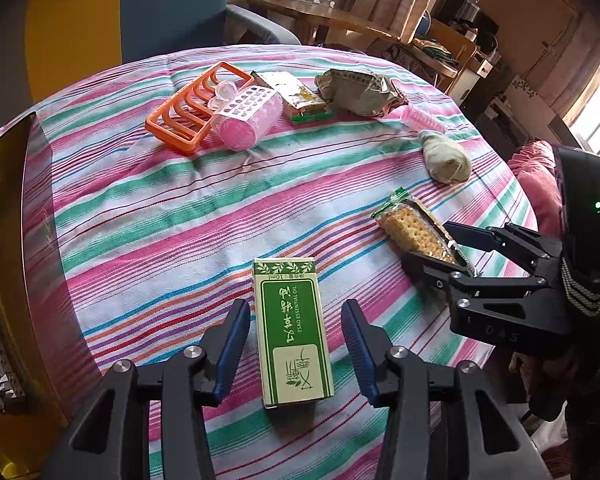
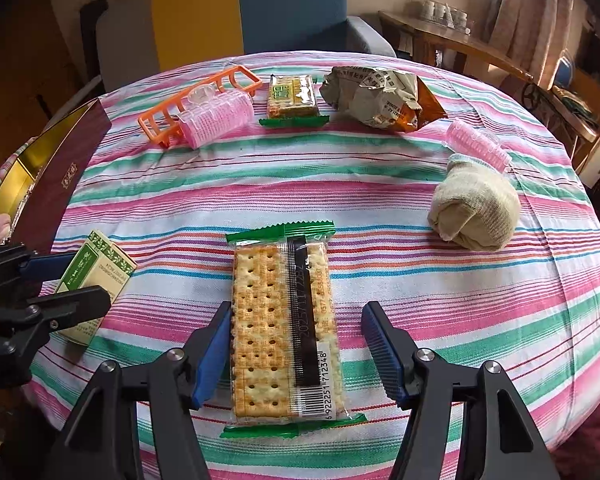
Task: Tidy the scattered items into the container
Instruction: 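Close the right tool on the cracker pack with green ends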
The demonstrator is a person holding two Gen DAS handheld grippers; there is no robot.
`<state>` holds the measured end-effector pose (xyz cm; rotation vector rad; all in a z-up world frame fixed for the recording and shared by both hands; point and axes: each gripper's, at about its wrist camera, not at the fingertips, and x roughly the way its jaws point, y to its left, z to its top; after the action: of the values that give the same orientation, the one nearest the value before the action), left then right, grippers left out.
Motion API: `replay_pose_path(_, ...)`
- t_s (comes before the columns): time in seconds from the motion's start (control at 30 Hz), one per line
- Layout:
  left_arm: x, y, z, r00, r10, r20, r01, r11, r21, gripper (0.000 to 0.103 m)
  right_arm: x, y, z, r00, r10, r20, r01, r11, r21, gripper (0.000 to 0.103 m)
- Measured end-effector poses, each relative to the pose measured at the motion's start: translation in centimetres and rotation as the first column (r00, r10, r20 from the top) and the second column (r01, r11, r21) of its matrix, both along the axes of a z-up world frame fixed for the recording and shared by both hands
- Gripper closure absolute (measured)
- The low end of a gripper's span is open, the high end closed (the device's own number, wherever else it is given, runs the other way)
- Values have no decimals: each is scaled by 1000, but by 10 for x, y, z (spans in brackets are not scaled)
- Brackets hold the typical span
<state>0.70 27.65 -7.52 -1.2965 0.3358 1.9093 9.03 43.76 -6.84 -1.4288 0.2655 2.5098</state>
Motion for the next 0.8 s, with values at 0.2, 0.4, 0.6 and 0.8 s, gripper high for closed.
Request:
replay_pose_path(0.2,7,-8,-5,1000,20,-22,-20,1000,13,65,6,0,1,999,-34,-31,34,999,-4,51)
replay_pose_path(0.4,6,-7,-5,1000,20,7,-20,1000,11,58,7,-3,1,998,-51,-26,50,999,-16,52)
replay_pose_path(0.6,1,-7,-5,998,38,49,-40,999,31,55,5,-7,1,998,-59,-3,59,998,-7,50)
replay_pose_path(0.8,6,-13,-4,999,39,11,-39,999,27,65,8,-10,0,996,-94,-13,94,996,0,50)
